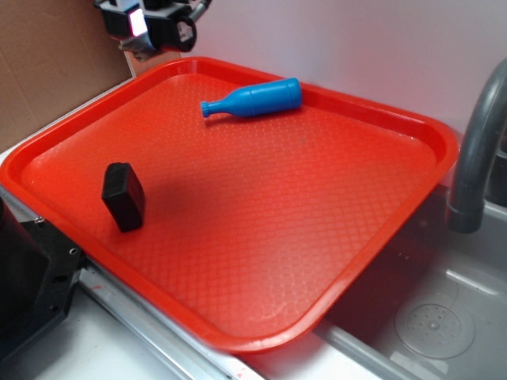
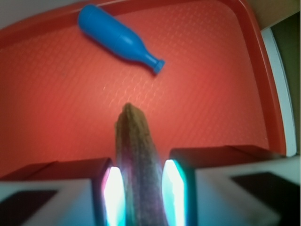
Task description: Grab the wood chip.
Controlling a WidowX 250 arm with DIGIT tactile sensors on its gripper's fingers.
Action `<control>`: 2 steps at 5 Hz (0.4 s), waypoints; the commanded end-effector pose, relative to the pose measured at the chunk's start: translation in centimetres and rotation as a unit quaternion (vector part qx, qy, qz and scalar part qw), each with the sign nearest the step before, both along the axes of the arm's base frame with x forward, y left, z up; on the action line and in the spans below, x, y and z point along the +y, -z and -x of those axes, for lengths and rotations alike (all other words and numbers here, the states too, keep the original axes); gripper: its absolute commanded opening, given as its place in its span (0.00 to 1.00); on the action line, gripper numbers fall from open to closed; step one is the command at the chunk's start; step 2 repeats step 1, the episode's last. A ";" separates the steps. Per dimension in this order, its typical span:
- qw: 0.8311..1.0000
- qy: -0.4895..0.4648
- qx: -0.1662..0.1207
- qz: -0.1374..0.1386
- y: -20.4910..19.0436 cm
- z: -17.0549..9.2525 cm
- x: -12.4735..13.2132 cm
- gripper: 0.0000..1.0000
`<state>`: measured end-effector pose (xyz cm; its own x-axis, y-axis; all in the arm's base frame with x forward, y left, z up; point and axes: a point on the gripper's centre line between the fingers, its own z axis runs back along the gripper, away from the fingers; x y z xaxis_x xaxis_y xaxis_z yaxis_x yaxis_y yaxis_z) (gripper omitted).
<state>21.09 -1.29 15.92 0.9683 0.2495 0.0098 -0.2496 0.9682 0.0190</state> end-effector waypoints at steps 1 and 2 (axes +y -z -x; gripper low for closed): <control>0.999 -0.042 -0.023 0.003 -2.5 0.4 0.9 0.00; 0.999 -0.042 -0.023 0.003 -2.5 0.4 0.9 0.00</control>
